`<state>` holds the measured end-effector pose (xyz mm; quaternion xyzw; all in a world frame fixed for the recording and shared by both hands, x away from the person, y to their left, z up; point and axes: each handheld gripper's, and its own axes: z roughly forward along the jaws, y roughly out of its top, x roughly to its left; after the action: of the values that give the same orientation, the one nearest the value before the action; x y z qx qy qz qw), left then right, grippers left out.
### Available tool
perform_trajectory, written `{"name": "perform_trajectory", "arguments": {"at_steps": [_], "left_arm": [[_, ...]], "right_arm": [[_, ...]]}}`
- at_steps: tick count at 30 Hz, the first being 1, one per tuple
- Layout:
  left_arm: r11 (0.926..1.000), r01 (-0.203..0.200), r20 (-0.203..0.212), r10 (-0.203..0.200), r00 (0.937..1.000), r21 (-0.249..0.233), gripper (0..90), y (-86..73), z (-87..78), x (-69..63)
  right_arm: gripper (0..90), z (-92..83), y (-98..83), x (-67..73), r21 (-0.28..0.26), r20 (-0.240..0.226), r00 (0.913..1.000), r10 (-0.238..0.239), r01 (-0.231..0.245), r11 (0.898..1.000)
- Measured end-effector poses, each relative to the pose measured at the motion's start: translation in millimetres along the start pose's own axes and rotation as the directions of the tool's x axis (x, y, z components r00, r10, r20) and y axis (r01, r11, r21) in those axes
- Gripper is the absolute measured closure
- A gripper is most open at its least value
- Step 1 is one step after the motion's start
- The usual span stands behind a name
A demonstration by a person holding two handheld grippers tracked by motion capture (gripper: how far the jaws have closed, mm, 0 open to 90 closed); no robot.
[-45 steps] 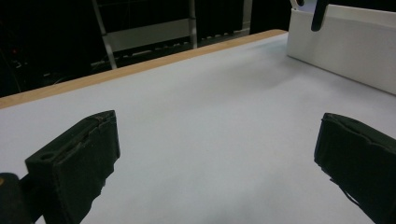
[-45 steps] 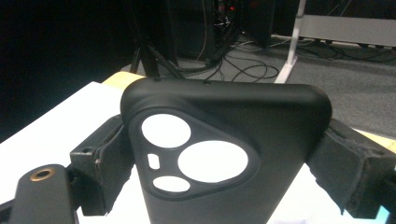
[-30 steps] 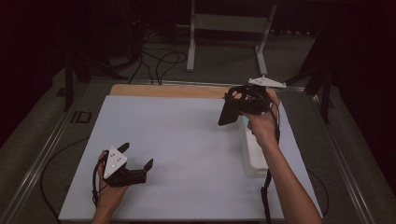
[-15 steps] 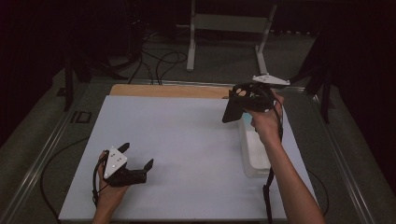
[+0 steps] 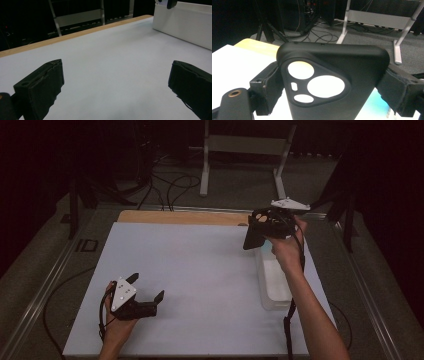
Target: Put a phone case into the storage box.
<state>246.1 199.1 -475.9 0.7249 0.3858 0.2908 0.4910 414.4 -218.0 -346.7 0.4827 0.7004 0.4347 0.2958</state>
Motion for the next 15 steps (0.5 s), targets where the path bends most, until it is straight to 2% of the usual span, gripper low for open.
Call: {"name": "perform_trajectory", "arguments": {"at_steps": [15], "left_arm": [[1.0000,-0.001,0.001,0.001,1.0000,0.002,0.7,0.0,0.2,-0.5]], "right_arm": [[13.6,-1.7,-0.9,-14.4,0.009,0.039,0.9990,0.019,-0.019,1.000]]}}
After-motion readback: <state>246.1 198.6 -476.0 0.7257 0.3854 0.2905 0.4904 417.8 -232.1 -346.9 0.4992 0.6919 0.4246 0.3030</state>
